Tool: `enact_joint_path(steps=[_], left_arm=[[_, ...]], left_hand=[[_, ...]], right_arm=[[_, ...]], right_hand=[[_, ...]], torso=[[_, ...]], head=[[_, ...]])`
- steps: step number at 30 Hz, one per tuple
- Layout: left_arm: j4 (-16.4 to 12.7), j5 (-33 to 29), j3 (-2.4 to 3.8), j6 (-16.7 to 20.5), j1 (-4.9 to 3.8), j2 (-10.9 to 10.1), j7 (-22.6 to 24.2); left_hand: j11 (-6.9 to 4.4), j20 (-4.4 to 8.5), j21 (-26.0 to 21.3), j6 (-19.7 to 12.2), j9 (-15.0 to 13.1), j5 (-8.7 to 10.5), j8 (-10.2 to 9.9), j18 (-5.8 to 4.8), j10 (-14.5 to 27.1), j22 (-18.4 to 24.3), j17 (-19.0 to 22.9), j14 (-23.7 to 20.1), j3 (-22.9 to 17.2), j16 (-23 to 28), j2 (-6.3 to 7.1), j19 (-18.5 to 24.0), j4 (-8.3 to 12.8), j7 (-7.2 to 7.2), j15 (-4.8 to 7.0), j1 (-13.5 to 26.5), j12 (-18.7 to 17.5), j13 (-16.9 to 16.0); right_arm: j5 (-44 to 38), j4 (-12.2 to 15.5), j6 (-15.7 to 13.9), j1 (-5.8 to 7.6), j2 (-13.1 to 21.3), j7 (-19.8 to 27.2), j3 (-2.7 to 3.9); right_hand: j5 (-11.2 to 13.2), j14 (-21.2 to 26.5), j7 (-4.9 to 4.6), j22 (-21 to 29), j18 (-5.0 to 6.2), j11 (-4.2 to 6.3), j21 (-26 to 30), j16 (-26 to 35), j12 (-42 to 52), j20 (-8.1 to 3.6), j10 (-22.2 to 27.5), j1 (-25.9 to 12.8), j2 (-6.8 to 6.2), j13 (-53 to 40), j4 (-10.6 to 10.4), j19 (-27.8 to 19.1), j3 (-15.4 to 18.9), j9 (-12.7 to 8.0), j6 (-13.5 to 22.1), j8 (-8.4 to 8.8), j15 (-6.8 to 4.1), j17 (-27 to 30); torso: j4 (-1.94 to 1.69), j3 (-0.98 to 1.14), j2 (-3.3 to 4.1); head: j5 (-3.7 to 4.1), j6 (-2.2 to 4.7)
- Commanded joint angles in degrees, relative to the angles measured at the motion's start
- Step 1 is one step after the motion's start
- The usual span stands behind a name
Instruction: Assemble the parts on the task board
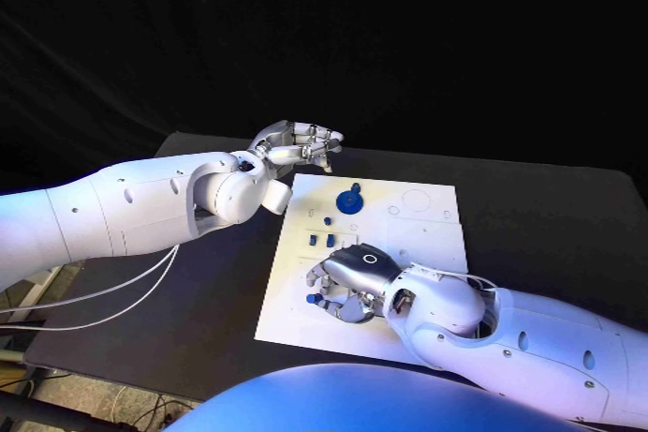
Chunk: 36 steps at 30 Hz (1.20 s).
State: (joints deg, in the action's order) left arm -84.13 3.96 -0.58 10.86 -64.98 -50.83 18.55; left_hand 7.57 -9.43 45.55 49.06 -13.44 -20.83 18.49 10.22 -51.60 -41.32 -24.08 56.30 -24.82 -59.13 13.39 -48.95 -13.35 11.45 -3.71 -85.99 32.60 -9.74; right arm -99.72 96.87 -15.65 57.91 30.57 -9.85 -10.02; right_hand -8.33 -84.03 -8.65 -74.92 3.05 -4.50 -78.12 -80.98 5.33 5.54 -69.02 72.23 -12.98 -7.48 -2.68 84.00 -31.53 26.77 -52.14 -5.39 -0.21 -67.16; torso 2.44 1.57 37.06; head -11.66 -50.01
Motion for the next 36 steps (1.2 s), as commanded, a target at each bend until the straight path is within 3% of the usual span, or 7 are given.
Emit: enact_joint_path(steps=[1,9,12,18,24,27,36], left_arm=[[-0.1,-0.3,0.03,-0.8,-0.07,0.0,0.2],[0.0,-0.3,0.03,-0.8,-0.06,-0.1,0.2],[0.1,-0.3,0.02,-0.9,-0.06,-0.1,0.3],[0.3,-0.3,-0.06,-0.9,-0.05,-0.2,0.3],[0.3,-0.4,-0.18,-1.1,-0.01,-0.2,0.4],[0.2,-0.4,-0.2,-1.0,0.05,-0.2,0.4],[-0.1,-0.7,-0.25,-1.3,0.18,-0.1,0.7]], left_hand=[[0.09,0.1,-0.4,-0.3,0.0,-0.1,0.2,0.24,0.3,0.1,0.1,-0.3,0.2,0.2,-0.39,-0.3,0.2,0.05,0.01,0.0,0.3,-0.1],[0.09,0.1,-0.4,-0.3,0.0,-0.1,0.2,0.24,0.3,0.1,0.1,-0.3,0.2,0.2,-0.39,-0.3,0.2,0.05,0.01,0.0,0.3,-0.1],[0.08,0.11,-0.4,-0.4,0.0,-0.1,0.3,0.24,0.4,0.1,0.1,-0.3,0.1,0.2,-0.42,-0.3,0.3,0.05,0.02,-0.1,0.4,-0.1],[0.08,0.12,-0.4,-0.4,0.0,-0.1,0.3,0.24,0.4,0.1,0.1,-0.3,0.1,0.2,-0.42,-0.3,0.3,0.05,0.02,-0.1,0.4,-0.1],[0.1,0.11,-0.4,-0.4,0.0,-0.08,0.3,0.23,0.4,0.1,0.1,-0.3,0.2,0.2,-0.38,-0.3,0.3,0.07,0.01,0.0,0.4,-0.1],[0.18,0.06,-0.6,-0.6,0.1,-0.06,0.2,0.18,0.6,0.1,0.2,-0.4,0.4,0.3,-0.19,-0.2,0.1,0.12,-0.07,0.2,0.5,0.0],[0.26,-0.02,-0.8,-0.7,0.1,-0.06,0.2,0.13,0.8,0.2,0.2,-0.6,0.5,0.3,-0.1,0.0,-0.1,0.17,-0.18,0.6,0.5,0.0]], right_arm=[[-0.8,0.5,-3.4,-0.04,0.5,-0.2,0.0],[1.6,4.0,-9.7,0.5,4.2,1.7,0.44],[5.4,5.7,-10.9,1.39,6.5,3.4,0.75],[19.0,8.2,-8.8,4.24,12.5,5.0,1.19],[30.5,9.6,-5.2,7.2,22.0,2.5,1.34],[31.2,10.1,-5.7,7.46,25.1,1.3,1.24],[28.3,13.7,-5.9,6.04,33.7,-5.8,0.52]], right_hand=[[0.1,-1.6,-0.04,-10.9,-0.46,-0.14,0.3,-0.1,-0.4,0.37,0.6,-0.1,-0.23,0.0,-0.1,1.0,0.3,0.0,0.1,0.06,0.27,0.1],[-0.1,-1.5,-0.13,-10.7,-0.38,-0.3,0.7,-0.1,-0.5,0.44,1.2,-0.2,-0.52,0.0,-0.1,0.8,0.6,0.0,0.0,-0.03,0.39,0.2],[-0.4,-1.5,-0.1,-10.8,-0.43,-0.33,0.5,-0.1,0.0,0.5,0.6,0.3,-0.17,-0.3,-0.1,0.9,0.6,0.1,-0.8,-0.48,0.44,0.1],[-0.7,-1.7,-0.81,-11.5,-0.81,-0.36,-1.3,-0.4,2.0,0.54,-2.1,0.4,0.41,-1.3,-0.5,1.8,1.0,0.5,-3.0,-1.74,0.49,-0.1],[-1.1,-2.1,1.34,-12.6,-1.4,1.91,-4.2,-1.2,7.6,-0.85,-7.6,-0.9,0.34,-6.3,-2.0,3.0,4.6,2.3,-5.9,-4.88,-1.32,-1.5],[-1.8,-2.2,2.35,-12.9,-1.5,3.26,-4.7,-1.2,13.4,-2.16,-5.4,0.0,0.92,-14.3,-2.6,3.3,6.8,4.9,-5.9,-7.51,-2.39,-1.3],[-1.3,-2.7,2.49,-14.1,-2.33,3.12,-8.5,-2.4,36.6,-2.04,-4.8,-1.6,0.42,-39.4,-7.8,4.8,10.9,6.9,-3.5,-8.59,-2.42,-3.3]], torso=[[0.04,0.01,0.0],[0.11,0.05,-0.08],[0.13,0.03,-0.16],[0.26,-0.05,-0.43],[0.6,-0.15,-0.93],[0.78,-0.12,-1.08],[1.26,-0.1,-1.52]], head=[[0.06,0.01],[0.55,0.3],[1.32,0.7],[2.94,1.33],[5.22,1.55],[5.9,1.17],[7.83,1.04]])
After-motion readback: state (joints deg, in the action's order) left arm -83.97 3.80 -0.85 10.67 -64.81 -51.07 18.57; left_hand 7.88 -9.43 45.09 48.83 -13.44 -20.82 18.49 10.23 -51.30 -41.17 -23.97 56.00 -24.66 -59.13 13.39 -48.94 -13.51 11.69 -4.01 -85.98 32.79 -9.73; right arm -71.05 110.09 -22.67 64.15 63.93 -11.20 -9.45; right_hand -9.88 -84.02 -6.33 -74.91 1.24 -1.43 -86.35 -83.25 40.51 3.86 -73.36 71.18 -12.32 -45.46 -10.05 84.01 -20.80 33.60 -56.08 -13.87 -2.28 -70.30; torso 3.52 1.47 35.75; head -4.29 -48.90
